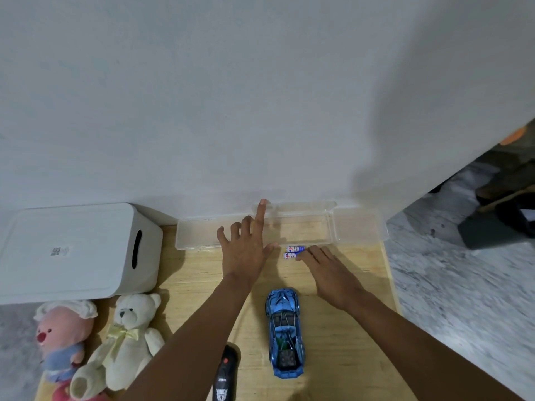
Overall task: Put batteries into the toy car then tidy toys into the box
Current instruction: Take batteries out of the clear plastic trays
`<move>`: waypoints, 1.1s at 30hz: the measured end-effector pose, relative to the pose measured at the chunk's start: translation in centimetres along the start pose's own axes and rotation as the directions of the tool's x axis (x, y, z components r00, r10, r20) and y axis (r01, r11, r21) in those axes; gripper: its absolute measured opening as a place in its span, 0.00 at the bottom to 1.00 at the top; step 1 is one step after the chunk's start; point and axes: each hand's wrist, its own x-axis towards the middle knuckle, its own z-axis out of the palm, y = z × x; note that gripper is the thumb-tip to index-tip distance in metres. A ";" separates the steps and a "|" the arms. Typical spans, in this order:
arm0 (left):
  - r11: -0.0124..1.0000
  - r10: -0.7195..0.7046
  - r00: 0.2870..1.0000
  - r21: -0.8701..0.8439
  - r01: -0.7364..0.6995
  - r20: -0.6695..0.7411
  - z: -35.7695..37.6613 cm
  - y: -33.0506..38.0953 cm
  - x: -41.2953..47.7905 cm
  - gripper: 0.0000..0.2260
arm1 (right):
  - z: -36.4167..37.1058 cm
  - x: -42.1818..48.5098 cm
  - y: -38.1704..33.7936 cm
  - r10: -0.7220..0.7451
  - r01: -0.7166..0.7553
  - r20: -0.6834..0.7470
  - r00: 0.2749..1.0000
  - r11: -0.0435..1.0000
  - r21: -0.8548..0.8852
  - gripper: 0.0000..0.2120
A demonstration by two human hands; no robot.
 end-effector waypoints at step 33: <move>0.999 -0.035 0.998 0.002 0.035 -0.052 -0.1 0.9 -0.8 0.36 | -4.8 4.3 1.9 -0.014 -0.194 -0.647 0.762 0.949 -0.248 0.12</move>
